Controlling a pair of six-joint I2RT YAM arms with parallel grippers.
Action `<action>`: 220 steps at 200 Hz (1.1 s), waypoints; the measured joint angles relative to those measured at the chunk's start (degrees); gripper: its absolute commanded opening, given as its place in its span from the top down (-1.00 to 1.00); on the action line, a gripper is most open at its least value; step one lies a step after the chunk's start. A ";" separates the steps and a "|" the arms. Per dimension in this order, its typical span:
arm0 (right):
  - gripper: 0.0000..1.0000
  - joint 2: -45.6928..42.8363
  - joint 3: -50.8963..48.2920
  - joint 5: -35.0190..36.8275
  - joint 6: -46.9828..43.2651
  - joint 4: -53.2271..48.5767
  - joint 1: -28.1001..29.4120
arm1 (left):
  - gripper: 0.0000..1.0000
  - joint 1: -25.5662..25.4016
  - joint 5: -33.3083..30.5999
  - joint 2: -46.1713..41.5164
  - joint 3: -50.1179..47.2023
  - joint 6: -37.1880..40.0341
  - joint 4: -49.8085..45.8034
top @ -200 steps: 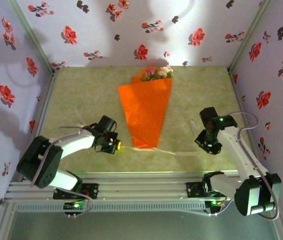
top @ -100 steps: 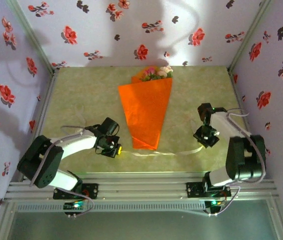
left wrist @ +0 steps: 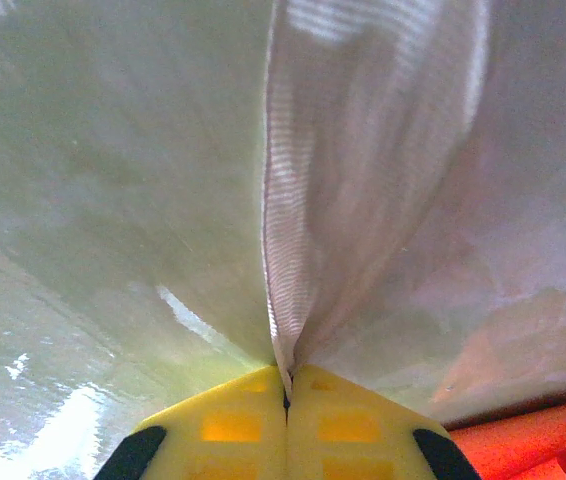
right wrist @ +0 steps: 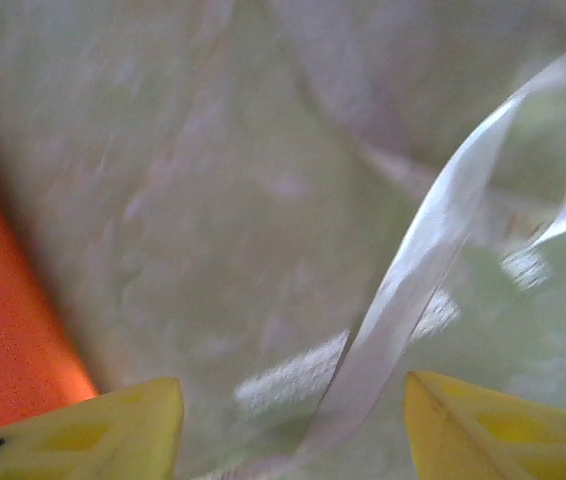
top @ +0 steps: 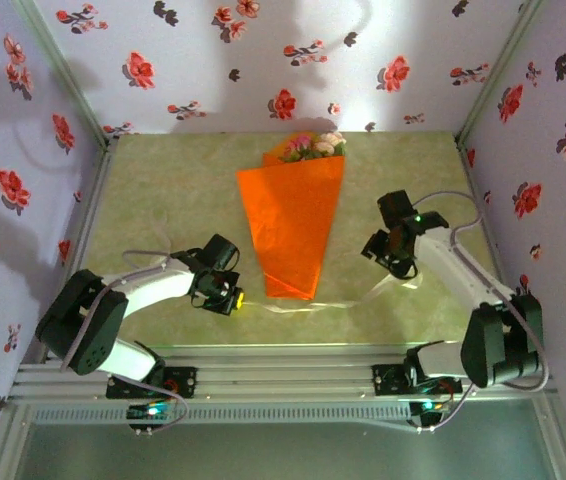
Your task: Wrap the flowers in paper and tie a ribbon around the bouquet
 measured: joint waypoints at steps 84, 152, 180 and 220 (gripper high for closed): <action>-0.08 9.66 -10.80 -21.57 8.85 31.32 12.39 | 1.00 0.07 0.26 0.50 0.24 0.02 0.13; 0.10 17.07 -10.97 -27.28 4.85 39.34 13.00 | 1.00 0.83 1.33 1.46 1.09 0.24 -0.70; 0.18 20.00 -10.21 -28.63 5.16 41.16 13.35 | 1.00 0.90 1.51 1.95 1.38 0.33 -0.96; 0.16 20.87 -8.94 -28.65 5.09 40.02 13.64 | 1.00 1.33 2.21 2.73 2.16 0.48 -1.70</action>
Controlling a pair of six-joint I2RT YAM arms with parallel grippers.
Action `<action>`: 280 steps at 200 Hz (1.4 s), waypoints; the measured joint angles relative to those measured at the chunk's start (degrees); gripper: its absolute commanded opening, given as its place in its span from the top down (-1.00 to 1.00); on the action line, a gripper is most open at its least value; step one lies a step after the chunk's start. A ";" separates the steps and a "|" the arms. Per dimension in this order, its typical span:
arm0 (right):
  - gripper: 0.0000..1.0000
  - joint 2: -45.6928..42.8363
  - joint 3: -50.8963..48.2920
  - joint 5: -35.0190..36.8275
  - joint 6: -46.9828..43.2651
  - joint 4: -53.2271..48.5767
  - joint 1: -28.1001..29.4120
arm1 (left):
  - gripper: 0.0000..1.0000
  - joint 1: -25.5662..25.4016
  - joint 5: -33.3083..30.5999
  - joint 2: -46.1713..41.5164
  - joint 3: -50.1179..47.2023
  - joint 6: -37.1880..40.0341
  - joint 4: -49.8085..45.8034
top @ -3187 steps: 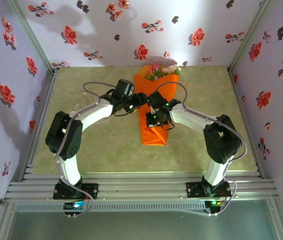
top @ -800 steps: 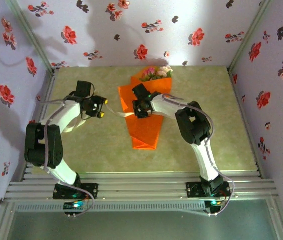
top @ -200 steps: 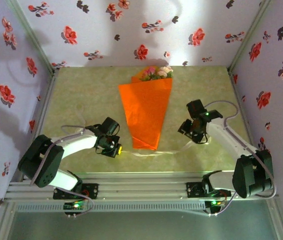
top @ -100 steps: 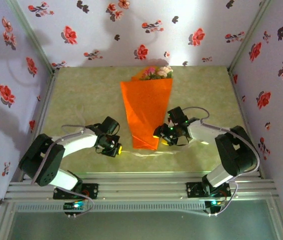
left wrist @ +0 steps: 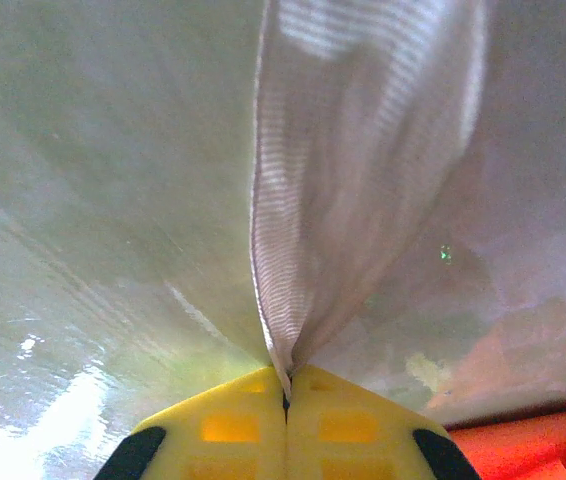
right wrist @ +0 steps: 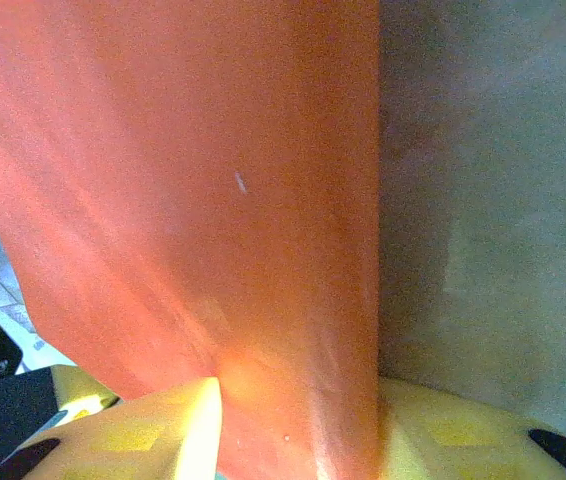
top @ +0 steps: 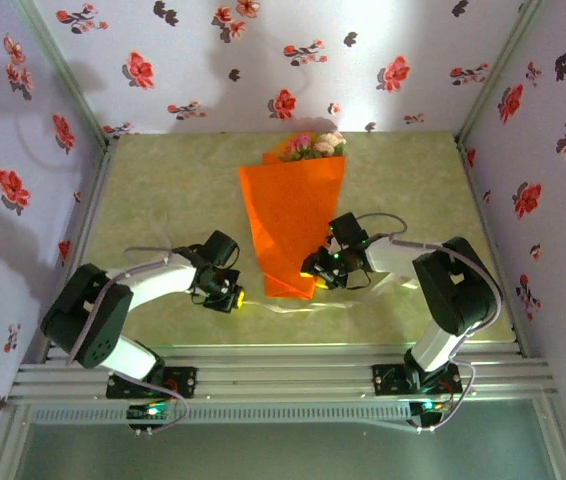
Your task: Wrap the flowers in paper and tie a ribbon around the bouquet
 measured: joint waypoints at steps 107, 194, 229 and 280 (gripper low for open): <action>1.00 2.47 6.99 0.85 0.76 -6.27 0.46 | 1.00 2.80 4.26 2.38 1.27 2.19 -0.92; 1.00 0.22 12.90 -4.76 5.42 -13.18 -1.55 | 1.00 9.03 14.10 11.54 8.31 6.80 -8.74; 1.00 -0.50 13.07 -6.60 9.42 -12.87 -2.08 | 1.00 9.79 14.69 14.08 10.99 7.30 -11.93; 1.00 -2.97 14.97 -8.44 12.02 -13.53 -2.14 | 1.00 10.21 14.29 19.67 17.92 6.34 -19.10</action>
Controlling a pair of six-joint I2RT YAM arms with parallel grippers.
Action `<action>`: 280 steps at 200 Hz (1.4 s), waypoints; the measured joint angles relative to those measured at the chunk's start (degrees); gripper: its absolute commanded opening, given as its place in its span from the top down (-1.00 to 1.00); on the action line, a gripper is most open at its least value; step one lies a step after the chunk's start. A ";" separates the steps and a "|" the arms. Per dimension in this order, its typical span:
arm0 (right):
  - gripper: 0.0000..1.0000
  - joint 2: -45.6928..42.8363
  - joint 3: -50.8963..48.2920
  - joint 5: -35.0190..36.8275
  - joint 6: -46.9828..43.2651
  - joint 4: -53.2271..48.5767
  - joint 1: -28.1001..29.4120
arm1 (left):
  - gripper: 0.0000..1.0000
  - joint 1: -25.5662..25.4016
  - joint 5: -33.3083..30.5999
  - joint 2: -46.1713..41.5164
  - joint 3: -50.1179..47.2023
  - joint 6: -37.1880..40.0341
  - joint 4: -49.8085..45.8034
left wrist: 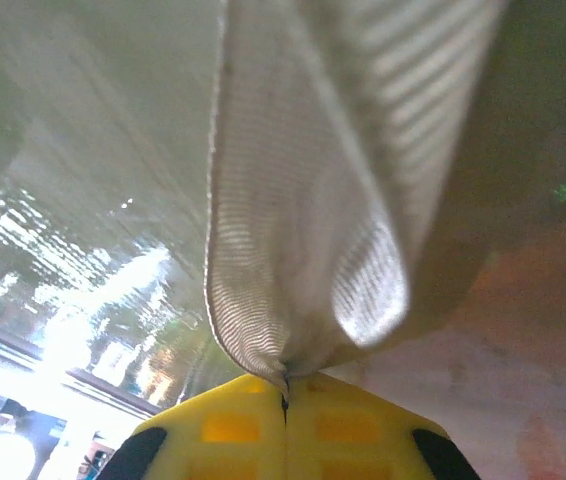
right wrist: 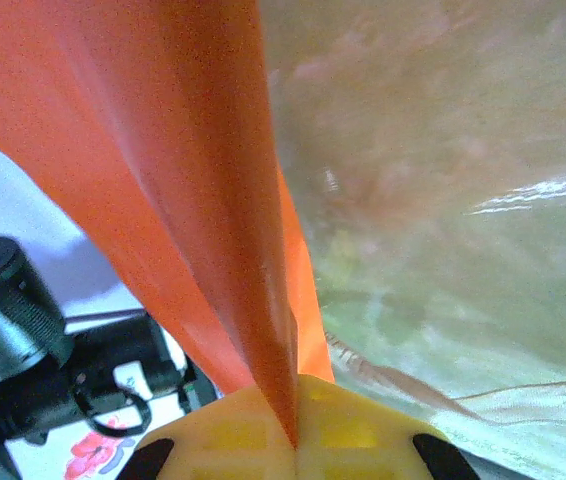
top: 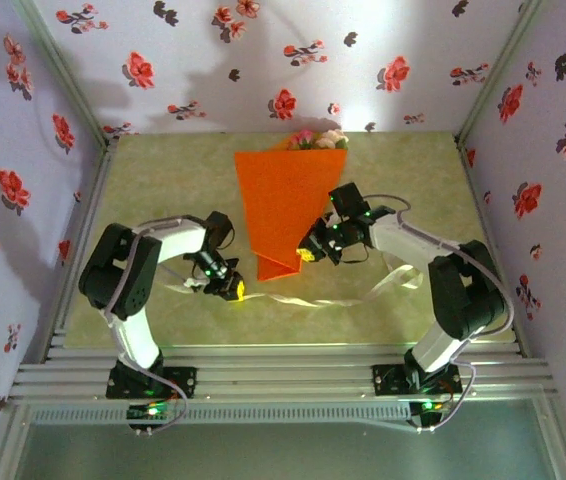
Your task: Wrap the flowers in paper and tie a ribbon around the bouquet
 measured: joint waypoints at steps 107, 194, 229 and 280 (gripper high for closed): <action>1.00 -2.82 -4.55 -0.46 -0.11 -0.63 4.15 | 1.00 5.75 -1.88 7.87 11.47 0.07 23.34; -0.26 -4.98 -4.31 12.35 -1.73 -12.96 2.99 | -0.20 7.52 -9.99 -2.73 0.98 -1.62 29.24; -0.33 -14.38 -4.35 21.62 2.56 -21.86 -1.44 | -0.33 8.59 -12.87 -8.72 0.79 -1.64 22.88; -0.40 -18.56 -14.03 24.96 14.47 -22.56 -7.80 | -0.38 10.60 -15.80 -16.46 -2.08 -3.41 15.52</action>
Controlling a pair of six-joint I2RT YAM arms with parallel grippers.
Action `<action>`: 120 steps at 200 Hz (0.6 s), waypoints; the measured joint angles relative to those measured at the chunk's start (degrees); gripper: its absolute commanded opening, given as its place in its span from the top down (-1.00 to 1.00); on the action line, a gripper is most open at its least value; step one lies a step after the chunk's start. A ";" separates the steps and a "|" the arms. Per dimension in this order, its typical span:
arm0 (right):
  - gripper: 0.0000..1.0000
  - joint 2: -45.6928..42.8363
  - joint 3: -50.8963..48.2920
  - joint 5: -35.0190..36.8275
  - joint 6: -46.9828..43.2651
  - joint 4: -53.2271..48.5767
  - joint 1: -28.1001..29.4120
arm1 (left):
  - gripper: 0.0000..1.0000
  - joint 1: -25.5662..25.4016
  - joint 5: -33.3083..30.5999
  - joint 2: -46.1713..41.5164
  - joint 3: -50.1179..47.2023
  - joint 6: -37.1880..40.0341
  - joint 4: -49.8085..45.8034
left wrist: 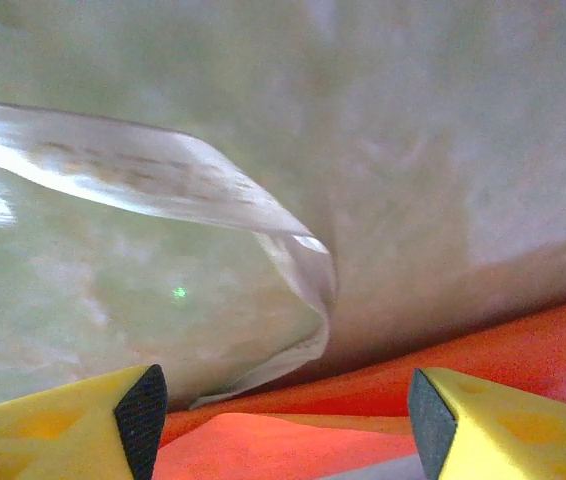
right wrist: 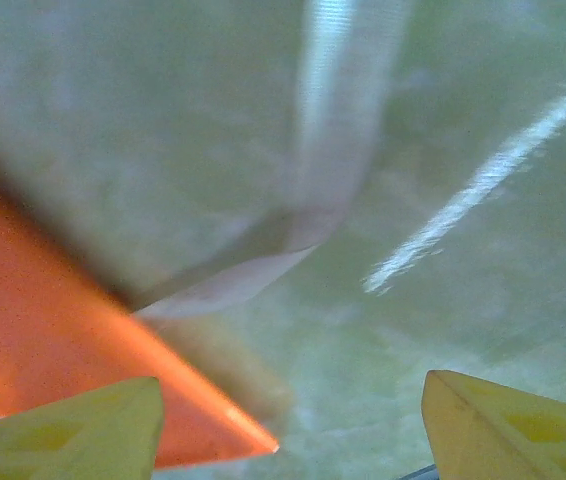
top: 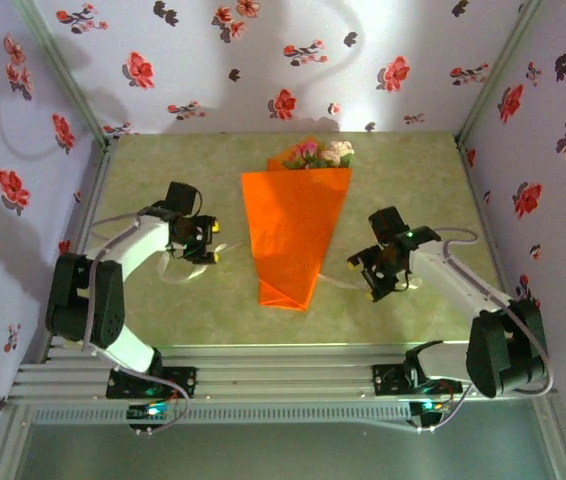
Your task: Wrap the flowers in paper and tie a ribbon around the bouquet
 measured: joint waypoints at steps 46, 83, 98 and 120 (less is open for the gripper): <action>-0.23 9.38 -1.33 -1.62 9.16 6.62 -0.90 | -0.41 4.13 -1.27 -4.35 -1.46 -0.35 -6.23; 0.55 16.22 1.97 -1.25 9.66 10.38 -3.30 | -0.40 7.06 -3.41 -5.18 -1.40 0.96 -14.01; 0.83 18.14 2.67 -1.55 9.92 10.10 -4.33 | -0.41 8.11 -4.57 -5.38 -1.25 2.34 -17.44; 1.00 18.58 3.17 -2.60 9.57 8.63 -5.62 | -0.44 9.88 -7.65 -7.02 -0.42 5.55 -22.43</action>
